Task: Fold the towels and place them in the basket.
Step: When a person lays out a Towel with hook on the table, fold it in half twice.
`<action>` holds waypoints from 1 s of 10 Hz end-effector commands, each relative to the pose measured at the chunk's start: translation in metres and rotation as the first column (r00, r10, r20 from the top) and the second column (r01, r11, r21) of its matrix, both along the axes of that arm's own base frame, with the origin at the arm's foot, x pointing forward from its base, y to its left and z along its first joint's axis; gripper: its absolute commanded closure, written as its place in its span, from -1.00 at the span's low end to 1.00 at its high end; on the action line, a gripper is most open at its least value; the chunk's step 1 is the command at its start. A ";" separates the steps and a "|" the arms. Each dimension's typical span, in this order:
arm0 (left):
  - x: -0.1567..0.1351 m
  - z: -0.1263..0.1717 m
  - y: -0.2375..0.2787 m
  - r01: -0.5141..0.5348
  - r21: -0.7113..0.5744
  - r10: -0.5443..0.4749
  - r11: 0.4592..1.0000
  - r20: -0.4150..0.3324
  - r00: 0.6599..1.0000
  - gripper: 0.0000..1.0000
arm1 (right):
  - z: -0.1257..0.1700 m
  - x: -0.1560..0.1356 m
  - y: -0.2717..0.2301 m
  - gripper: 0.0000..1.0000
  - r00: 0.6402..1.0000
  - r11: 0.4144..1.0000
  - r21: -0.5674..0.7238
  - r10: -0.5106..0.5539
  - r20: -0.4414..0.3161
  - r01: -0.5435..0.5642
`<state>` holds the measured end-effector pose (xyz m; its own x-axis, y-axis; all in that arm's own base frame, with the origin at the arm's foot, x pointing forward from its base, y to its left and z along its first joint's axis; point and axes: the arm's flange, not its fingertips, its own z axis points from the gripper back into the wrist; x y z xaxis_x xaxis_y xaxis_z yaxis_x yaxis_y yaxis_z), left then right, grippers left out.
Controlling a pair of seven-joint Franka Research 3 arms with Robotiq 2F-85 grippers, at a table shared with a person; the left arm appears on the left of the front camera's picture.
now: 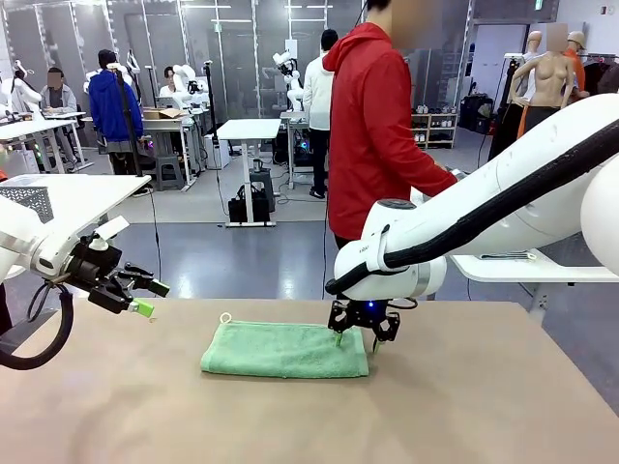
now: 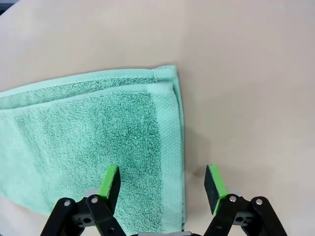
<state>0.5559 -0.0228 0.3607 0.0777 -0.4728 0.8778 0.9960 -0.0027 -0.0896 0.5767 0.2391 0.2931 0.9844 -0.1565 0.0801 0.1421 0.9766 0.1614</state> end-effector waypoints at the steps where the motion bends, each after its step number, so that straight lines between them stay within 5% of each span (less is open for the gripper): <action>1: 0.000 0.003 0.000 -0.002 0.008 0.002 1.000 0.001 1.000 -0.89 | 0.000 0.004 0.009 -0.73 1.000 0.999 -0.040 -0.031 -0.001 0.031; 2: 0.000 0.003 0.000 -0.002 0.008 0.002 1.000 0.001 1.000 -0.89 | 0.000 0.004 0.010 -0.33 1.000 0.999 -0.041 -0.030 0.003 0.030; 5: 0.000 0.003 0.000 -0.002 0.008 0.002 1.000 0.001 1.000 -0.89 | 0.000 0.003 0.011 -0.33 0.999 0.998 -0.049 -0.039 -0.004 0.039; 6: 0.000 0.003 0.000 -0.002 0.008 0.002 1.000 0.001 1.000 -0.89 | -0.001 0.003 0.012 -0.01 0.999 0.998 -0.050 -0.034 -0.001 0.034; 7: 0.000 0.003 0.000 -0.002 0.008 0.002 1.000 0.001 1.000 -0.89 | -0.002 0.003 0.012 0.07 0.999 0.998 -0.054 -0.036 -0.002 0.036; 10: 0.000 0.003 0.000 -0.002 0.008 0.002 1.000 0.001 1.000 -0.89 | -0.004 0.004 0.012 0.07 0.999 0.997 -0.062 -0.045 -0.013 0.044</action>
<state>0.5559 -0.0228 0.3606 0.0777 -0.4728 0.8778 0.9960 -0.0027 -0.0896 0.5764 0.2439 0.2930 0.9842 -0.1620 0.0721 0.1508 0.9786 0.1398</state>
